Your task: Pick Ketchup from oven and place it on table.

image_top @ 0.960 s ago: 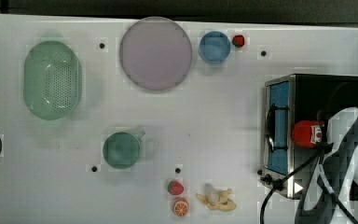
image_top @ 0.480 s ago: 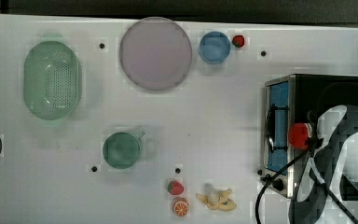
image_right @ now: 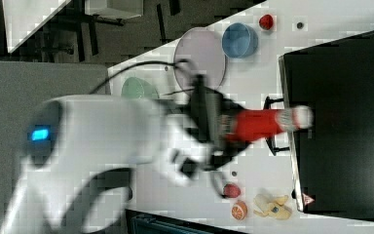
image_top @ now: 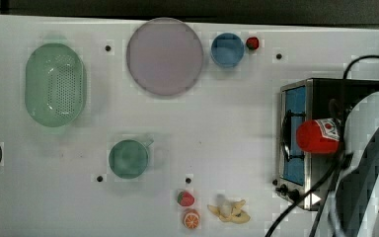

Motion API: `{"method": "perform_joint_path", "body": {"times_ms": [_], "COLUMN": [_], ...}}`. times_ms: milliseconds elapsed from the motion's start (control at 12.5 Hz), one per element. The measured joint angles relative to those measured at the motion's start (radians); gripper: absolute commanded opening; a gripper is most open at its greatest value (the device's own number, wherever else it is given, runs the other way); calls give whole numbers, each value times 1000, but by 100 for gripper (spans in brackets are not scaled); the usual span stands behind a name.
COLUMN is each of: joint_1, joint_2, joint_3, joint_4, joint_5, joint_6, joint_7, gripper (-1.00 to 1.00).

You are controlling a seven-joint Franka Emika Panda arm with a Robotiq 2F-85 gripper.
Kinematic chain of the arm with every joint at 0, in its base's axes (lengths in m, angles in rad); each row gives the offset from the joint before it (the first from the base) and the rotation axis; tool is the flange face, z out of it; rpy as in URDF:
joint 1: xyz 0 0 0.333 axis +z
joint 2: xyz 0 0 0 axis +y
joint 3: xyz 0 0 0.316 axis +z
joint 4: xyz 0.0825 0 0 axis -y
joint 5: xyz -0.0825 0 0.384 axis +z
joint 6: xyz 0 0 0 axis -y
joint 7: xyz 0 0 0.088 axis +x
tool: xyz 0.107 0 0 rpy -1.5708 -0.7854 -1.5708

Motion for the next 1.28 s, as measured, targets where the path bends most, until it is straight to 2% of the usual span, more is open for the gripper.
{"method": "perform_joint_path", "body": {"times_ms": [80,240,400,640,800,880,1040,1120,1280], "joint_1": [30,78,117,125,146,143,128,134,127], "joint_2": [-51,-158,-157,-96,-69,-78,-57,-50,-42], "joint_3": [17,201,310,379,393,414,450,443,438], "joint_4": [11,98,70,3,-72,-216,-372,-417,-495], "joint_5": [10,-19,-4,16,-45,-43,-49,-49,-99], "joint_6": [-24,-63,-42,-33,-3,161,223,234,413], "joint_7": [0,0,0,-1,-1,-3,-3,-3,-3], "gripper": [21,21,21,21,21,21,21,21,21]}}
